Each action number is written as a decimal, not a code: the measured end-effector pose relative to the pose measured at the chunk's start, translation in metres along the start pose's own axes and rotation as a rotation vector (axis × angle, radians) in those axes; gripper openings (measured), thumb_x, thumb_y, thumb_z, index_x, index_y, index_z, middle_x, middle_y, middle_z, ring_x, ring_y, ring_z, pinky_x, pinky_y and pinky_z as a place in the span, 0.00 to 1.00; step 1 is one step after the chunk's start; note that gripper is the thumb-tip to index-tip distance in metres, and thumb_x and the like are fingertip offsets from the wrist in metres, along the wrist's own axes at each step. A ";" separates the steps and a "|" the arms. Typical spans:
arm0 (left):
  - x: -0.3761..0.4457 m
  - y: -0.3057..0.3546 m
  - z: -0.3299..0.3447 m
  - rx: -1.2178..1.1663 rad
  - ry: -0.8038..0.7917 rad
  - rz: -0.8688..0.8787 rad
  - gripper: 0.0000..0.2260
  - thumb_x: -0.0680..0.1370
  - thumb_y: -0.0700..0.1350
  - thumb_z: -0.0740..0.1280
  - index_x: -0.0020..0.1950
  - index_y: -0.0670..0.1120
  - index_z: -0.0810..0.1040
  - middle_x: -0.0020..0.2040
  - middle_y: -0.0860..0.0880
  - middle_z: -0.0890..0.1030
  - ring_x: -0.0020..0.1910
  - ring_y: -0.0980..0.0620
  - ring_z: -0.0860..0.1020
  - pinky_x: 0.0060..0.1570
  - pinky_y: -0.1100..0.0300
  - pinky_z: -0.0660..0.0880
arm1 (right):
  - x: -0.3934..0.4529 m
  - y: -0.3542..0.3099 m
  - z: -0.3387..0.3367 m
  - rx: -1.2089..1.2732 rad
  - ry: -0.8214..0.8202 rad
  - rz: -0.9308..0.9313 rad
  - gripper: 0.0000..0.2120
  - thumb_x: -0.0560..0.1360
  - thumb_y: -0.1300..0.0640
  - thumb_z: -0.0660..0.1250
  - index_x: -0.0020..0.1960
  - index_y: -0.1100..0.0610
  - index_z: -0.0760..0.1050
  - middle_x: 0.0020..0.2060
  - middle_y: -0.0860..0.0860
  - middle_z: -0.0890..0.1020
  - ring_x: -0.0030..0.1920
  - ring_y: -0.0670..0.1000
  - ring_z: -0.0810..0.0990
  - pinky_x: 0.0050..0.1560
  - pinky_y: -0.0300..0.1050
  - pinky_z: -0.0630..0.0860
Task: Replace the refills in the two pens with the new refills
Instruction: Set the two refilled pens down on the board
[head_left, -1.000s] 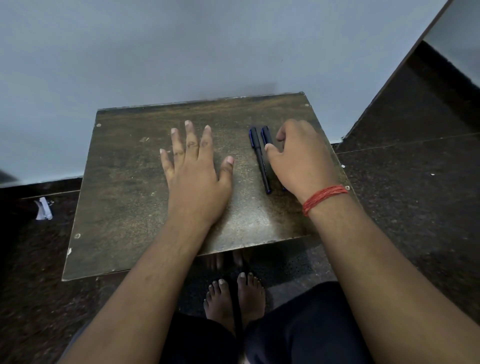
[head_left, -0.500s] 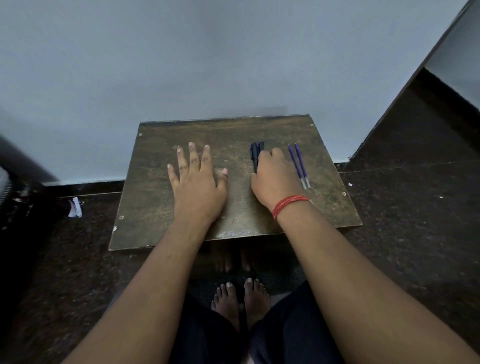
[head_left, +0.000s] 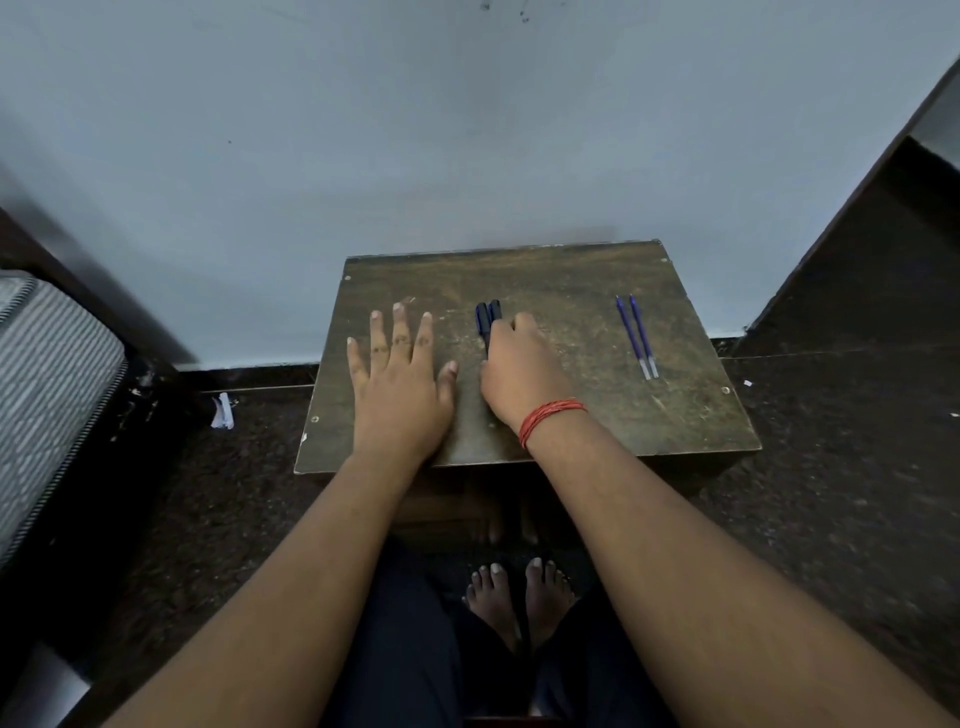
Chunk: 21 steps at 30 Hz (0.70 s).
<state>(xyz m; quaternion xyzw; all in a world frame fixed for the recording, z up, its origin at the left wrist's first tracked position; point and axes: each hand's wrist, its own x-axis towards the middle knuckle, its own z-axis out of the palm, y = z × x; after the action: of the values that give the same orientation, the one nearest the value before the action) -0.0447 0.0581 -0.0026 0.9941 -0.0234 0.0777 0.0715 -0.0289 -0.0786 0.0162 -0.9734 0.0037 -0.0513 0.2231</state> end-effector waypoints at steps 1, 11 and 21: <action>0.000 0.003 0.001 -0.007 0.010 0.011 0.29 0.83 0.57 0.50 0.82 0.49 0.50 0.83 0.43 0.47 0.81 0.43 0.41 0.77 0.37 0.42 | 0.000 0.001 0.000 -0.001 0.005 0.000 0.15 0.77 0.61 0.66 0.63 0.59 0.73 0.59 0.56 0.72 0.55 0.56 0.76 0.51 0.47 0.74; 0.004 0.023 0.012 -0.023 0.045 0.087 0.28 0.84 0.58 0.48 0.82 0.50 0.49 0.83 0.44 0.47 0.81 0.44 0.40 0.77 0.37 0.42 | 0.006 0.040 -0.034 0.012 0.143 0.009 0.13 0.80 0.54 0.64 0.62 0.58 0.73 0.60 0.55 0.75 0.60 0.55 0.75 0.60 0.49 0.74; 0.004 0.027 0.013 -0.074 0.042 0.106 0.28 0.83 0.59 0.47 0.82 0.51 0.49 0.83 0.44 0.46 0.81 0.44 0.39 0.77 0.37 0.42 | 0.009 0.118 -0.068 -0.073 0.116 0.317 0.13 0.78 0.57 0.67 0.60 0.62 0.74 0.60 0.59 0.74 0.62 0.62 0.75 0.61 0.51 0.72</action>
<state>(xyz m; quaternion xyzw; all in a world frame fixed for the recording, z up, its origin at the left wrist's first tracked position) -0.0399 0.0294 -0.0112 0.9863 -0.0773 0.1015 0.1045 -0.0248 -0.2145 0.0265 -0.9635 0.1720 -0.0715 0.1924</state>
